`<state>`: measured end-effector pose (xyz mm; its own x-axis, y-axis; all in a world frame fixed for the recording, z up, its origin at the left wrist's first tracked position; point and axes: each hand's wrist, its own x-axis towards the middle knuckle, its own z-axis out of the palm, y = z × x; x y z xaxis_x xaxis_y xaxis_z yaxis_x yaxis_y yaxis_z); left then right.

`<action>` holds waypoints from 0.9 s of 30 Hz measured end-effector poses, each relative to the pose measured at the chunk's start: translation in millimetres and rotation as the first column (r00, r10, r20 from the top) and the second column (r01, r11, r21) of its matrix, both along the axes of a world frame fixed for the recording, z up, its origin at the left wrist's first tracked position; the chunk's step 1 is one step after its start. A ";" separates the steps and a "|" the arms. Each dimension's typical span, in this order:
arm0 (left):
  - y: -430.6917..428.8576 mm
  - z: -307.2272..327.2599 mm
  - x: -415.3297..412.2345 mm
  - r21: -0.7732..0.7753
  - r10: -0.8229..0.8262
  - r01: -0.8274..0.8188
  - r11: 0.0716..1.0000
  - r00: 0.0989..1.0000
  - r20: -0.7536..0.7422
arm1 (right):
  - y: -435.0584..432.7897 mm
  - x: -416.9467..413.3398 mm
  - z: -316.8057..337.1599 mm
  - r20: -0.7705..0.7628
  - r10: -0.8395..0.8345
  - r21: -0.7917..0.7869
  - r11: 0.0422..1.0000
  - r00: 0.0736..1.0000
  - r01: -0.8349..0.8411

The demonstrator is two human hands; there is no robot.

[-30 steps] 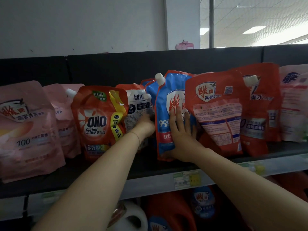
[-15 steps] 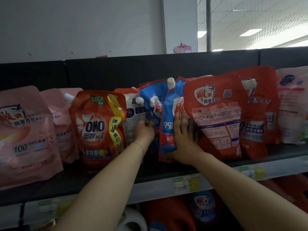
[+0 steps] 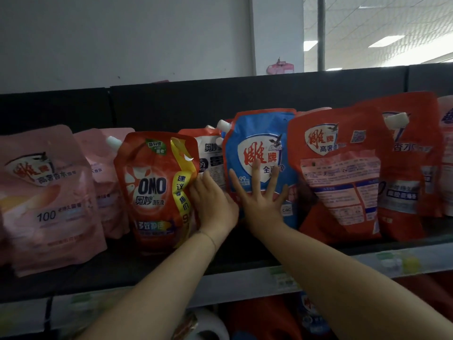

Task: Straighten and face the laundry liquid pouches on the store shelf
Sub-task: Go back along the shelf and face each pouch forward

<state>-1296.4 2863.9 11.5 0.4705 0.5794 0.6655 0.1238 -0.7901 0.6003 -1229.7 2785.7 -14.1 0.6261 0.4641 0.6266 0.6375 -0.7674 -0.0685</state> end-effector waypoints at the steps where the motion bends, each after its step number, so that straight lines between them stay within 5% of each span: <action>1: -1.0 -2.1 2.1 -0.006 0.029 -0.029 1.000 1.000 -0.004 | 4.1 3.3 1.2 0.016 -0.007 0.003 1.000 1.000 0.007; 6: -3.7 14.1 9.4 -0.361 0.014 0.019 0.933 0.996 0.091 | 4.6 19.2 4.6 -0.007 -0.026 -0.051 0.998 1.000 0.026; 9: -5.0 18.3 12.1 -0.421 0.045 0.006 0.907 0.993 0.111 | 4.7 18.4 8.2 -0.048 -0.011 -0.064 0.998 0.999 0.008; 15: -24.6 10.8 8.8 -0.288 0.128 -0.102 0.952 0.989 0.071 | 7.4 22.6 7.4 -0.034 -0.020 -0.050 0.999 0.999 0.019; 19: -47.3 1.1 10.9 -0.081 -0.104 0.113 0.990 0.989 0.109 | 7.9 20.5 12.2 -0.081 -0.031 -0.123 0.992 0.996 0.021; 21: -54.9 2.4 4.8 0.025 -0.106 0.106 0.994 0.994 0.016 | 5.5 17.0 13.6 -0.048 -0.084 -0.168 0.983 0.995 0.075; 27: -39.2 4.7 -15.3 0.058 -0.084 0.080 0.995 0.994 0.069 | -5.7 9.1 17.8 -0.159 0.034 -0.131 0.990 0.987 -0.055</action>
<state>-1311.6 2824.7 16.2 0.4652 0.5022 0.7289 0.0158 -0.8280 0.5605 -1220.6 2780.0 3.7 0.6880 0.5669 0.4530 0.6606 -0.7477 -0.0676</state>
